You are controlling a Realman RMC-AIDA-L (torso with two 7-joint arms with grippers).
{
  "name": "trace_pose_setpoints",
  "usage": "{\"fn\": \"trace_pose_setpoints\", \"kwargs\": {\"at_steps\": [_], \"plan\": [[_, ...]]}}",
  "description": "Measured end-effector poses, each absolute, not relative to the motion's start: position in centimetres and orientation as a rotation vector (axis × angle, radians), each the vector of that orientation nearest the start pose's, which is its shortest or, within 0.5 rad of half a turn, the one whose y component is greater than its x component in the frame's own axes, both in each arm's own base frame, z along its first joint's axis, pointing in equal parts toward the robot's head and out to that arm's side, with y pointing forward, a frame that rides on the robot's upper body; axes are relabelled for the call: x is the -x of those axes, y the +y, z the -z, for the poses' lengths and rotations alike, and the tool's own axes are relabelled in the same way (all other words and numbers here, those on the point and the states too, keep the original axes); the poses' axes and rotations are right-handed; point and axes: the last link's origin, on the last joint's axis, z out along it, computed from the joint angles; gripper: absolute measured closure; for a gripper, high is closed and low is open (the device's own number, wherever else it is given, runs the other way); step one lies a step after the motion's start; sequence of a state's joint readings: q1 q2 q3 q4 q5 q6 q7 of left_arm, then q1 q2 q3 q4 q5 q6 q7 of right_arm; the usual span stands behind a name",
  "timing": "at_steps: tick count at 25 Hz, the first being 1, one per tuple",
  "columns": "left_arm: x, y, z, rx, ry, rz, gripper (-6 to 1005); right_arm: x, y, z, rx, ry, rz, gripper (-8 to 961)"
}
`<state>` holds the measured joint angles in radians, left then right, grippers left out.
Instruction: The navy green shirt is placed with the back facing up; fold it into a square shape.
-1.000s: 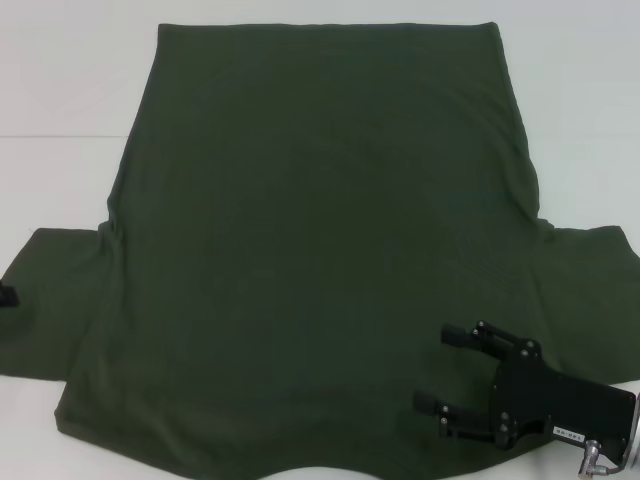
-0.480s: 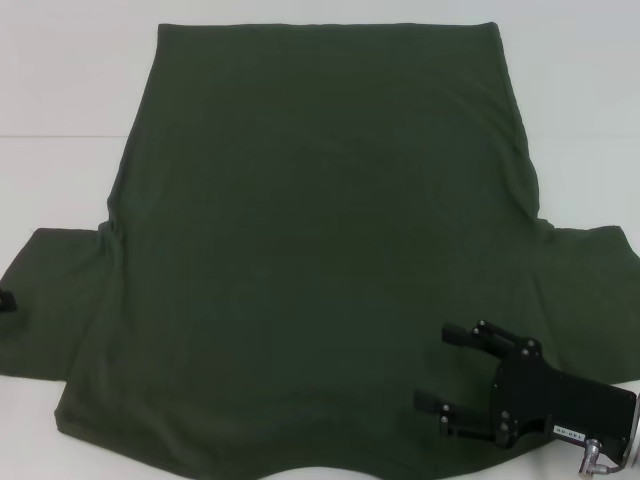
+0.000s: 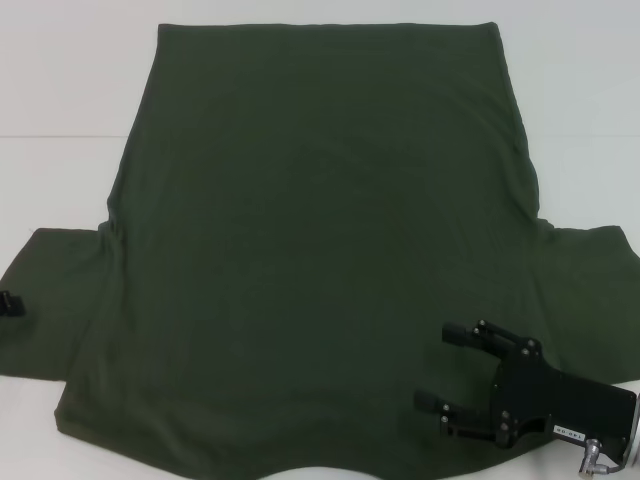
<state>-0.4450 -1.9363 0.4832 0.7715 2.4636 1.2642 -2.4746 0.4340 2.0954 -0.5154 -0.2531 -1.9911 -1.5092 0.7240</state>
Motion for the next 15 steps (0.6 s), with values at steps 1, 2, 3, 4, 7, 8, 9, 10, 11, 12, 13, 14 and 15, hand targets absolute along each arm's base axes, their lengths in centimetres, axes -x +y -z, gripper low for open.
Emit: {"fn": "trace_pose_setpoints", "kwargs": {"at_steps": [1, 2, 3, 4, 7, 8, 9, 10, 11, 12, 13, 14, 15], "plan": [[39.47, 32.42, -10.28, 1.675, -1.865, 0.319, 88, -30.12, 26.44, 5.87, 2.594, 0.379, -0.809, 37], [39.47, 32.41, -10.28, 1.675, -1.865, 0.319, 88, -30.12, 26.44, 5.86, 2.594, 0.379, -0.809, 37], [39.48, 32.41, -10.29, 1.675, -1.864, 0.319, 89, -30.12, 26.44, 5.86, 2.594, 0.379, -0.809, 37], [39.51, 32.39, -10.32, 1.674, -1.864, 0.318, 89, -30.11, 26.44, 5.87, 2.594, 0.379, -0.809, 37], [39.62, 32.36, -10.56, 1.668, -1.858, 0.317, 90, -30.12, 26.46, 5.86, 2.594, 0.378, -0.807, 37], [39.65, 32.36, -10.66, 1.667, -1.856, 0.316, 90, -30.12, 26.48, 5.85, 2.594, 0.378, -0.807, 36], [39.70, 32.36, -10.75, 1.666, -1.853, 0.311, 90, -30.12, 26.48, 5.85, 2.594, 0.378, -0.806, 36], [39.74, 32.34, -10.80, 1.665, -1.853, 0.308, 91, -30.12, 26.49, 5.85, 2.594, 0.378, -0.806, 36], [39.79, 32.31, -10.83, 1.664, -1.852, 0.304, 91, -30.12, 26.49, 5.86, 2.594, 0.378, -0.806, 36], [39.81, 32.31, -10.85, 1.664, -1.852, 0.301, 91, -30.12, 26.50, 5.85, 2.594, 0.377, -0.806, 36], [39.78, 32.35, -10.83, 1.666, -1.851, 0.300, 92, -30.11, 26.50, 5.86, 2.594, 0.377, -0.806, 36], [39.75, 32.38, -10.78, 1.668, -1.851, 0.298, 92, -30.11, 26.50, 5.86, 2.594, 0.377, -0.806, 36], [39.72, 32.40, -10.71, 1.671, -1.852, 0.296, 92, -30.11, 26.50, 5.86, 2.594, 0.378, -0.806, 36]]}}
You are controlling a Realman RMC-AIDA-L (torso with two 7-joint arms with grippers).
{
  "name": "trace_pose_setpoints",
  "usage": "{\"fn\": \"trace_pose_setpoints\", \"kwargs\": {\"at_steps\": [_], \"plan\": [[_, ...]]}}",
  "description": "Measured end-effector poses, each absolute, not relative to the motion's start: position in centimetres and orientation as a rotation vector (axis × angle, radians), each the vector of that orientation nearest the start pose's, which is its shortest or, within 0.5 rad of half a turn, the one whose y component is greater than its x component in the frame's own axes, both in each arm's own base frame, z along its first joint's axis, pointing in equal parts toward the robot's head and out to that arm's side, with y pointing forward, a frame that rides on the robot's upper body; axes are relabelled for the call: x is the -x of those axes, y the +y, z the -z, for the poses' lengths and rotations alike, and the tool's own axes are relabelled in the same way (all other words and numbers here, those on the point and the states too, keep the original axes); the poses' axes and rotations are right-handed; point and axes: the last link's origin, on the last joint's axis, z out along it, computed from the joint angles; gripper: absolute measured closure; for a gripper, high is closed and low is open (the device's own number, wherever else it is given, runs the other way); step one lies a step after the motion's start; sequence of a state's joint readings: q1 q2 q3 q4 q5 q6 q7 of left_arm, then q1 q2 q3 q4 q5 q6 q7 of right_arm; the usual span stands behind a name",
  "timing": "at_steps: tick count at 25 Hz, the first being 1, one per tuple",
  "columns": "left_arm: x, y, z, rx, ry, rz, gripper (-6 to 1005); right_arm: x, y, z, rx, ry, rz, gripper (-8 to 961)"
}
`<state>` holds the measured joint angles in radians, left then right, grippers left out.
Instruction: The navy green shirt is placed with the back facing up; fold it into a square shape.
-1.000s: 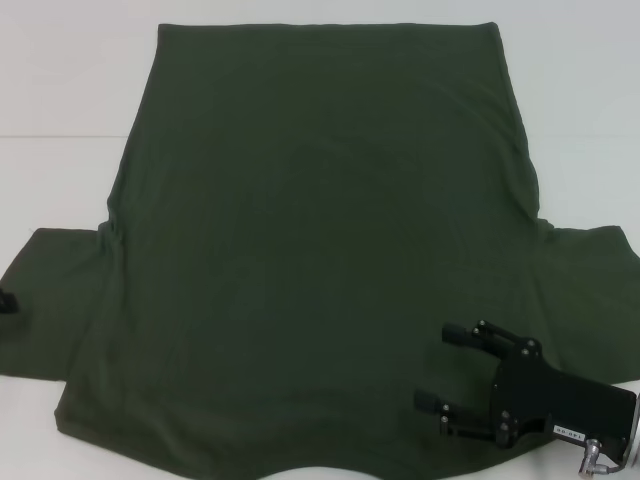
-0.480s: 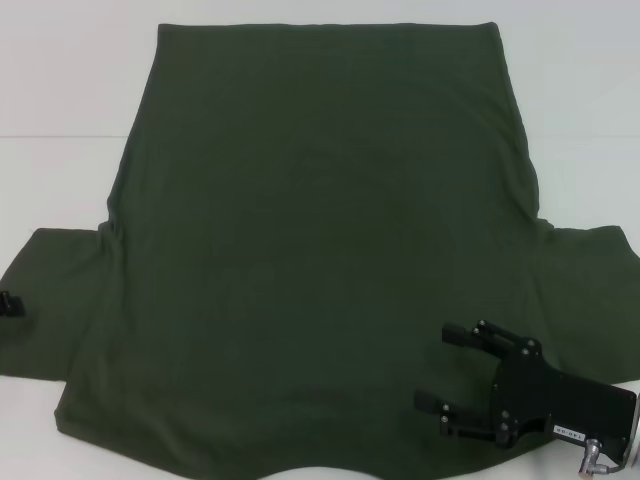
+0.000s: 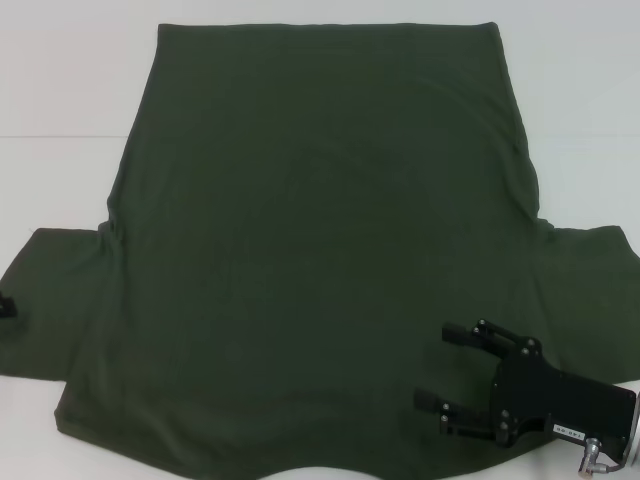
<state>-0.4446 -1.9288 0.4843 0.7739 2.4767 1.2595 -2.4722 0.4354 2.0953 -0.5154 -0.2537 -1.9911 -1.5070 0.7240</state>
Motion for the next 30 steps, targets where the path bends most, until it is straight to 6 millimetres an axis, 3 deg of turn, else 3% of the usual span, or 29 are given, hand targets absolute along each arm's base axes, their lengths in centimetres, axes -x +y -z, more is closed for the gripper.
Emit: {"fn": "trace_pose_setpoints", "kwargs": {"at_steps": [30], "plan": [[39.2, 32.7, -9.5, 1.708, -1.872, 0.294, 101, -29.9, 26.8, 5.9, 2.598, 0.368, -0.806, 37]]}}
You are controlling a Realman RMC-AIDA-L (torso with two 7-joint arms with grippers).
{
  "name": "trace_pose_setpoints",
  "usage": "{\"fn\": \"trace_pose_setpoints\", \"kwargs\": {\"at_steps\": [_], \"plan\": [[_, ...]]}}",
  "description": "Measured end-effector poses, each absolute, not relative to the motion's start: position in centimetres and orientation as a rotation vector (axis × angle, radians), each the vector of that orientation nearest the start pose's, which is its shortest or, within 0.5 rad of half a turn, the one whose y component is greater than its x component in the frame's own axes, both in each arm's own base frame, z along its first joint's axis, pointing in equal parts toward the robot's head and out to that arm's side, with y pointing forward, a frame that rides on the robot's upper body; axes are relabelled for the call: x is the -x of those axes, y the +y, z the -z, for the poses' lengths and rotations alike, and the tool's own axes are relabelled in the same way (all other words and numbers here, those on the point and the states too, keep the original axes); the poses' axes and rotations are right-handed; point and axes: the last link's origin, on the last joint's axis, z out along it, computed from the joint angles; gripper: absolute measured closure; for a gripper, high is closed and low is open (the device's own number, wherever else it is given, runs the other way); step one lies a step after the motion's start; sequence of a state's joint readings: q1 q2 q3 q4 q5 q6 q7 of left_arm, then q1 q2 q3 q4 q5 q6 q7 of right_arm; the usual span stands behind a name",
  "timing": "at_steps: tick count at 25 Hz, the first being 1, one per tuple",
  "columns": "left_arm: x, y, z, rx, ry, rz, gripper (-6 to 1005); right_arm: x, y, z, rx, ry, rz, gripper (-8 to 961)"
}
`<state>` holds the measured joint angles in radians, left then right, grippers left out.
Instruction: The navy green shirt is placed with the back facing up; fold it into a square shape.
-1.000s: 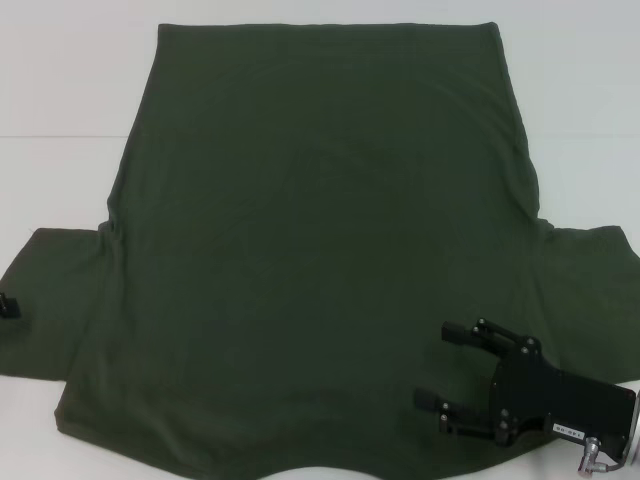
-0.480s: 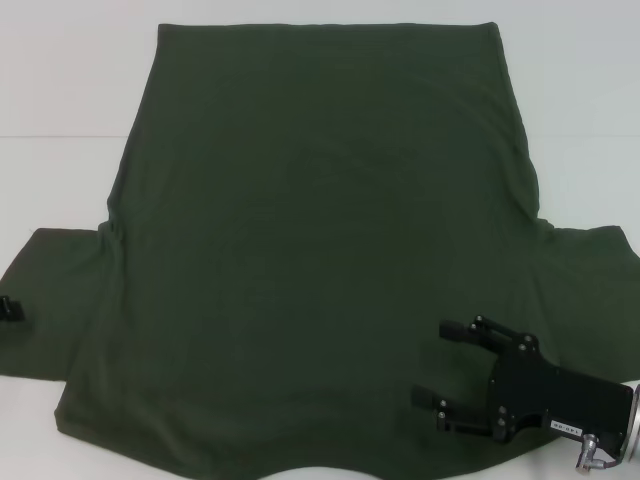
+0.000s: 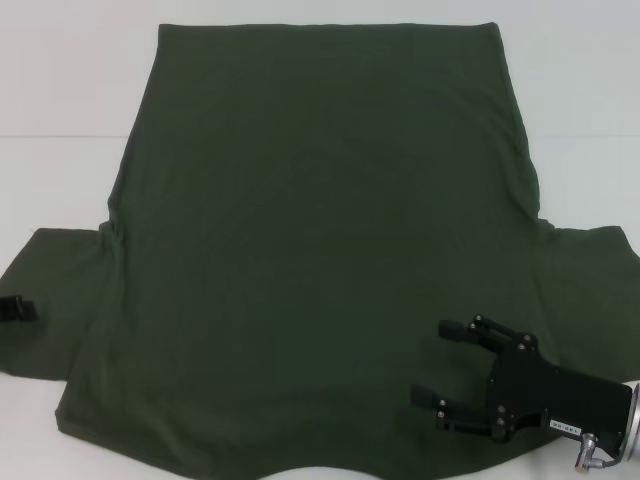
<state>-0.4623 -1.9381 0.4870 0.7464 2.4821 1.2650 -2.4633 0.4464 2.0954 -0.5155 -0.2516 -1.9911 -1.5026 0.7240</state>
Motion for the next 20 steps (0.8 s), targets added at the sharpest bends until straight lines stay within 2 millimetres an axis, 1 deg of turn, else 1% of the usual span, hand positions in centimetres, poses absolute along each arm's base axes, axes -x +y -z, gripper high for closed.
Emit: {"fn": "trace_pose_setpoints", "kwargs": {"at_steps": [11, 20], "plan": [[37.9, 33.3, -8.1, 1.777, -1.871, 0.291, 104, -29.8, 26.9, 5.9, 2.598, 0.365, -0.804, 36], [37.5, 33.6, -7.8, 1.807, -1.851, 0.270, 107, -29.8, 27.0, 5.8, 2.593, 0.366, -0.805, 36]]}}
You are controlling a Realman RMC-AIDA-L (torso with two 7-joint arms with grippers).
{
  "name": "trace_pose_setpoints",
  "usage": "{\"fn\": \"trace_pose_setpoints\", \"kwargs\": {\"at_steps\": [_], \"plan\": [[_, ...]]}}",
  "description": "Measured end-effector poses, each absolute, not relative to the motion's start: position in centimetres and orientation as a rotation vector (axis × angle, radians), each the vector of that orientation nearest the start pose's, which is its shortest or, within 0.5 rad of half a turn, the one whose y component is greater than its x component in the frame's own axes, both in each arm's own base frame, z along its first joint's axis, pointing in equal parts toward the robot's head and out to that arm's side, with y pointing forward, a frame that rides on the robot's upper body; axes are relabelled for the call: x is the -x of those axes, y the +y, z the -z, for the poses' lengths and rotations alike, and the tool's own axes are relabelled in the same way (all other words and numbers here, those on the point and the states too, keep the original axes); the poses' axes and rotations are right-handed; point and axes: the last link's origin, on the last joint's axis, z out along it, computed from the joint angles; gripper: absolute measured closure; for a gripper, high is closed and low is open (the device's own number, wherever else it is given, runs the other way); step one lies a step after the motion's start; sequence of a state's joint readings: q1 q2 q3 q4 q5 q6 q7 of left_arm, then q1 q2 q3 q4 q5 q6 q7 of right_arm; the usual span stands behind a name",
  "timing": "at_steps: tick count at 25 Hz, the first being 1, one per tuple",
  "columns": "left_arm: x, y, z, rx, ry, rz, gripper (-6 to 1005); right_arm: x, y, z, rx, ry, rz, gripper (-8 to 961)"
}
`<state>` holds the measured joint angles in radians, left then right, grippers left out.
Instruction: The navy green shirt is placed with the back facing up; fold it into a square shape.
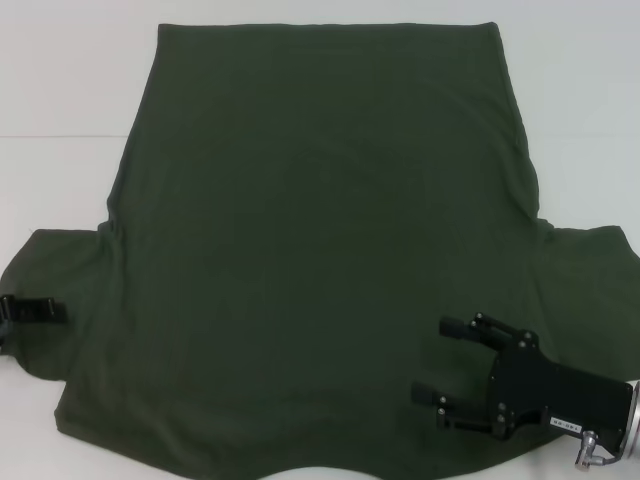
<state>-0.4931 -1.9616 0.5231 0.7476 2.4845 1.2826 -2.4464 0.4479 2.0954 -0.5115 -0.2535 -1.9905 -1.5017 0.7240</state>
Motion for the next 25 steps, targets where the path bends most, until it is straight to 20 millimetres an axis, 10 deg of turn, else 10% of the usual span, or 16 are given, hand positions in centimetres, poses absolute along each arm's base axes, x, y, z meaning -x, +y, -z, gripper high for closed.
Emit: {"fn": "trace_pose_setpoints", "kwargs": {"at_steps": [3, 25], "plan": [[37.43, 33.75, -7.67, 1.818, -1.836, 0.249, 108, -29.82, 27.01, 5.82, 2.592, 0.363, -0.806, 36], [37.33, 34.15, -8.12, 1.844, -1.791, 0.229, 984, -29.69, 27.14, 5.86, 2.591, 0.364, -0.810, 37]]}}
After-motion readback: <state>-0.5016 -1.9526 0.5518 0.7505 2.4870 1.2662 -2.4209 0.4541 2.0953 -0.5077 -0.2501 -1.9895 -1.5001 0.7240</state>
